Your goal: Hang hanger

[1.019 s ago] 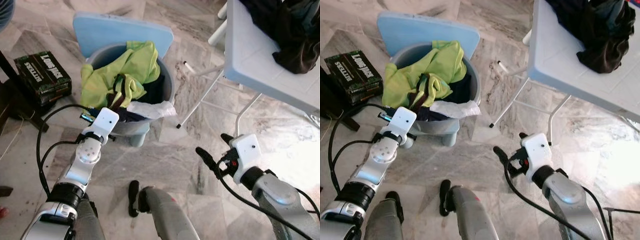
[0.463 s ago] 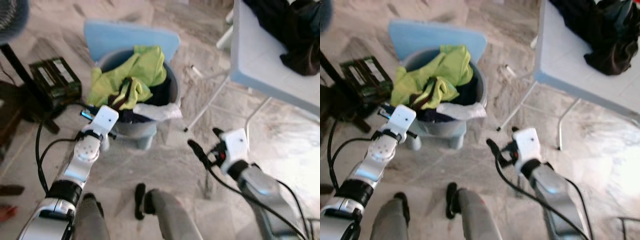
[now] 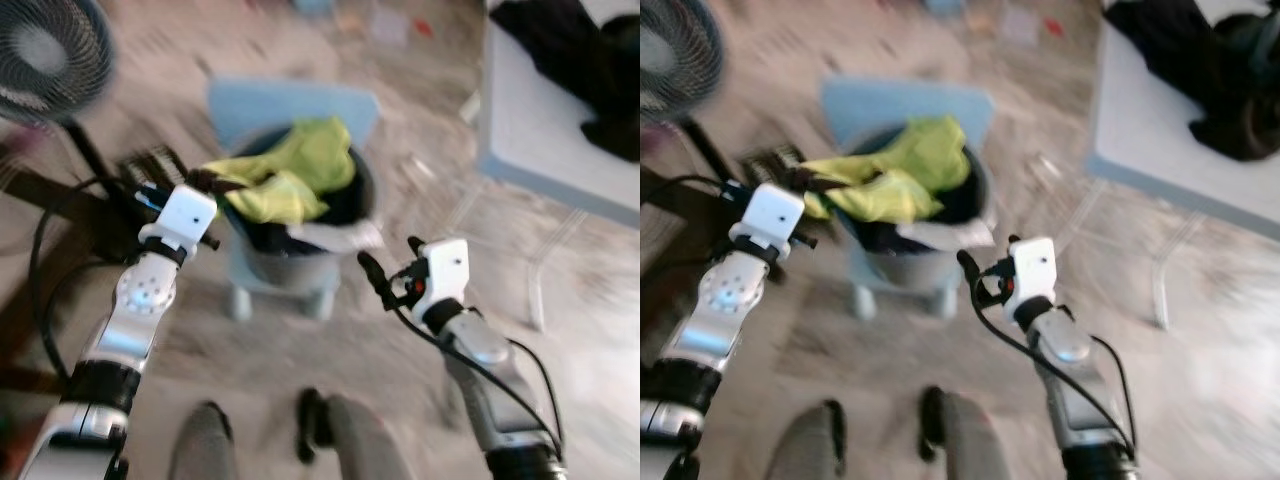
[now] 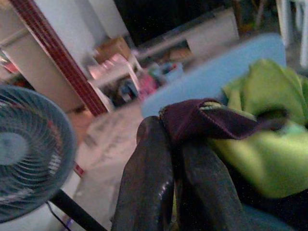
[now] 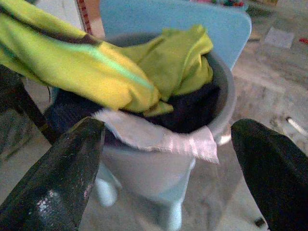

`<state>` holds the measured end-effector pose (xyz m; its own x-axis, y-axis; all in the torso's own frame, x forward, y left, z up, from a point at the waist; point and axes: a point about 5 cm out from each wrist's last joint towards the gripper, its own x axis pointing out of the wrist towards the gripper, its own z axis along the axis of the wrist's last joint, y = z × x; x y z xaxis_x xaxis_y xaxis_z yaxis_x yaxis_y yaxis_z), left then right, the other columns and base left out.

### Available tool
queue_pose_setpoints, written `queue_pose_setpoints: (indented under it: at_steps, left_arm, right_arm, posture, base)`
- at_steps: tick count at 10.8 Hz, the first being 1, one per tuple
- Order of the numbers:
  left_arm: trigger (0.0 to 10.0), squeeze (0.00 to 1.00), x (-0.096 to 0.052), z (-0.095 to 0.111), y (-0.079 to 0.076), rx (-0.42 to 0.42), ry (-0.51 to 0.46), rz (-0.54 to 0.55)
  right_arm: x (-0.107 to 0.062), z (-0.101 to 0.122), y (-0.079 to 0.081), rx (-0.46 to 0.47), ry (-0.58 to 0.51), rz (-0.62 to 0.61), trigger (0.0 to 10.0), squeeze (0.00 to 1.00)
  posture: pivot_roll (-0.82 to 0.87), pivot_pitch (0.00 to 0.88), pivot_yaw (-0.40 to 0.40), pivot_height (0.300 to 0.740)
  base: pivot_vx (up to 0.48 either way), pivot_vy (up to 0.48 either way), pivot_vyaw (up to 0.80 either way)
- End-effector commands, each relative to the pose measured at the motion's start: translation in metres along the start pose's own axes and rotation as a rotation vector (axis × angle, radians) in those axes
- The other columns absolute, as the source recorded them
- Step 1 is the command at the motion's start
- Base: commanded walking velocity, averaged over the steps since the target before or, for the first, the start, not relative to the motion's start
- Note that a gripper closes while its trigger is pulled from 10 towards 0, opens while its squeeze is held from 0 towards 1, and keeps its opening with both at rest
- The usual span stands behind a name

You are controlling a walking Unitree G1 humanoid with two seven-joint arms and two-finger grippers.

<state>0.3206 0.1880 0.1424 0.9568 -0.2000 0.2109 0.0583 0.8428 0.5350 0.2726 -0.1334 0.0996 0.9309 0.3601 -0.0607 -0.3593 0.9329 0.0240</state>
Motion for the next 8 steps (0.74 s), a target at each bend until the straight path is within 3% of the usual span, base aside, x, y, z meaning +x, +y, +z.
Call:
queue_pose_setpoints:
  at_steps: [1,3,6,8]
  left_arm:
    - [0.0,0.00,-0.003,0.004,-0.005,-0.036,-0.012,-0.010]
    - [0.0,0.00,-0.010,0.010,-0.014,-0.145,0.032,-0.023]
    - [0.0,0.00,-0.010,0.034,-0.004,-0.252,-0.005,0.011]
    - [0.0,0.00,-0.009,0.056,-0.013,-0.362,-0.041,-0.032]
  right_arm:
    - [-0.001,-0.004,-0.004,0.000,0.004,-0.027,10.0,0.00]
    - [0.002,-0.009,-0.005,0.060,-0.022,-0.089,10.0,0.00]
    - [-0.002,-0.026,-0.012,0.070,-0.006,-0.164,10.0,0.00]
    - [-0.001,-0.031,-0.016,0.077,-0.001,-0.210,10.0,0.00]
  posture:
    - [0.03,0.073,-0.093,0.740]
    - [0.04,0.000,-0.044,0.740]
    - [0.07,0.000,-0.044,0.740]
    - [0.07,0.000,-0.044,0.740]
  base:
    - [0.000,0.000,0.00]
    - [0.000,0.000,0.00]
    - [0.000,0.000,0.00]
    - [0.000,0.000,0.00]
